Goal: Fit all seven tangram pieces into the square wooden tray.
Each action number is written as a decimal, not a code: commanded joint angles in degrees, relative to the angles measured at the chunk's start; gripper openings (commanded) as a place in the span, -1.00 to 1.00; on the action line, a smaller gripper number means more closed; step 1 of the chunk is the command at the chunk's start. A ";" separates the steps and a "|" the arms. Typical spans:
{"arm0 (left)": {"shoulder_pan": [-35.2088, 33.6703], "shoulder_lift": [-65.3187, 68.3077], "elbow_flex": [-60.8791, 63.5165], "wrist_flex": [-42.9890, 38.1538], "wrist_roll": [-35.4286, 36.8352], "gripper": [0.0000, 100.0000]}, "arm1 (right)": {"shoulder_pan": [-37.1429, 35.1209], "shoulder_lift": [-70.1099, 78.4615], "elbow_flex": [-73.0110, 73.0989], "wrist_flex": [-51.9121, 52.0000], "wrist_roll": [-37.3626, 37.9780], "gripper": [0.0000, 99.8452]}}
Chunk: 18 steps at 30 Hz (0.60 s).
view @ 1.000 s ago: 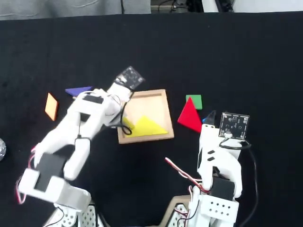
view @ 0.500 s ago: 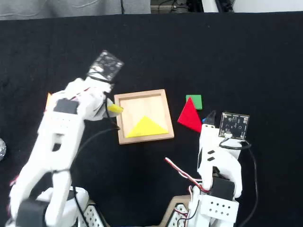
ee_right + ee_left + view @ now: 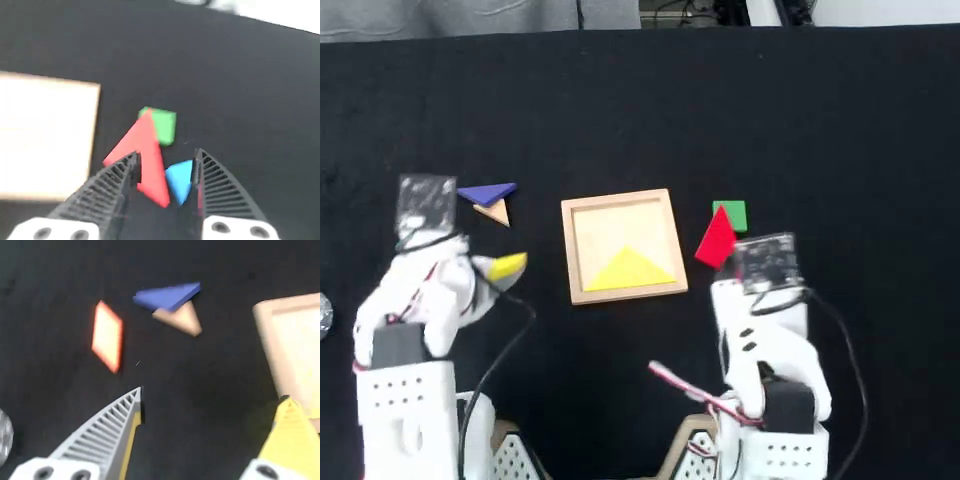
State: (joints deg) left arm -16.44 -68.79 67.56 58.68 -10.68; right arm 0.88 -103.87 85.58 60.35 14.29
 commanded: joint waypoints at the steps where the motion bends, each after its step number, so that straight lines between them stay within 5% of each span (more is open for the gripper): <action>1: -4.00 -2.55 5.49 -0.70 0.97 -0.21 | -2.55 -4.18 -5.32 3.69 1.23 -0.64; 8: -3.91 -2.90 14.90 -5.01 0.97 -0.21 | -2.73 3.12 -12.44 1.93 6.42 -0.63; 18: -3.91 -2.90 15.78 -5.63 0.97 -0.21 | -2.90 57.10 -46.99 1.05 0.70 -0.63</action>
State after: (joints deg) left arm -19.78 -71.08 83.38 54.11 -10.24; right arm -1.14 -62.90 50.68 61.85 18.07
